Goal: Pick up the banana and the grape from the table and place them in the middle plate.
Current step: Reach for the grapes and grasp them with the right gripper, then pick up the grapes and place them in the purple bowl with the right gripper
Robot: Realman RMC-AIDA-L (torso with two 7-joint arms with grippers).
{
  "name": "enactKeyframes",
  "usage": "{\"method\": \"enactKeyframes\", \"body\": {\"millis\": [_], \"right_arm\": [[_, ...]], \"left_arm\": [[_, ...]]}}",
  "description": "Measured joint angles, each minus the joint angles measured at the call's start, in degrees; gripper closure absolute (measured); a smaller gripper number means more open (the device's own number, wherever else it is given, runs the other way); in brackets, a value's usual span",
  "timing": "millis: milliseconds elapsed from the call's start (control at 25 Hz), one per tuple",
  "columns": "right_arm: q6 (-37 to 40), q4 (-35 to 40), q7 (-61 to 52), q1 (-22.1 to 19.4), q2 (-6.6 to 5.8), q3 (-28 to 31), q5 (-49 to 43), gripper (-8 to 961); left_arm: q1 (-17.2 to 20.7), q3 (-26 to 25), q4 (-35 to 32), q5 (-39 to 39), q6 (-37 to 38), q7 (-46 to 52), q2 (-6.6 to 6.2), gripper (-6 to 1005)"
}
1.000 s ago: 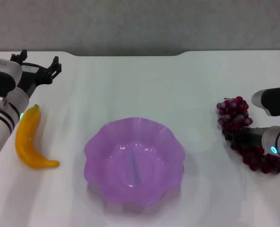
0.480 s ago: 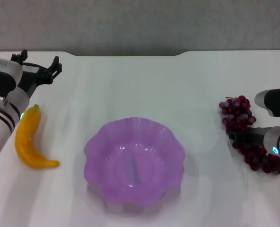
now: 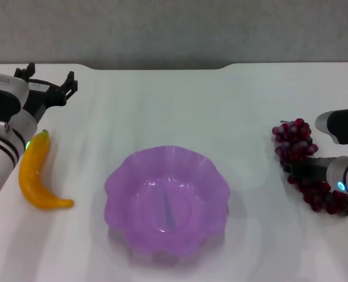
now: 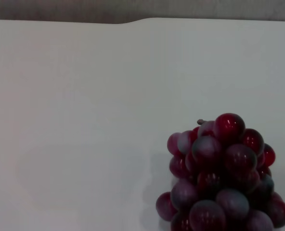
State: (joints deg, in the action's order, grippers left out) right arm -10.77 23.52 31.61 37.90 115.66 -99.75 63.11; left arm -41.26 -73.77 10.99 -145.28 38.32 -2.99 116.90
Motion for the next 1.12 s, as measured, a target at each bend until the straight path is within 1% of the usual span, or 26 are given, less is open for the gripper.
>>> {"method": "enactKeyframes", "body": {"millis": [240,600,720,840,920,1120], "right_arm": [[1.95,1.06,0.0,-0.46,0.18,-0.9,0.09,474],[3.34,1.24,-0.13,-0.72,0.22,-5.52,1.56,487],[5.5,2.46,-0.15,-1.4,0.23,-8.25,1.73,486],[9.35,4.59,-0.23,-3.17,0.29,-12.08,3.2,486],[10.35,4.84,-0.24,-3.47,0.21,-13.33,4.5,490],[8.82,3.26,-0.24,-2.39,-0.03,-13.24,5.23,497]], "left_arm": [[0.12,0.12,0.0,0.0,0.0,0.0,0.0,105],[0.13,0.12,0.02,0.0,0.0,0.07,0.0,106],[0.13,0.12,0.02,0.0,0.0,0.06,0.0,106],[0.13,0.11,0.01,0.0,0.0,0.06,0.03,106],[0.13,0.11,0.03,0.0,0.0,0.09,0.05,106],[0.13,0.12,0.07,0.0,0.0,0.12,0.08,106]]}}
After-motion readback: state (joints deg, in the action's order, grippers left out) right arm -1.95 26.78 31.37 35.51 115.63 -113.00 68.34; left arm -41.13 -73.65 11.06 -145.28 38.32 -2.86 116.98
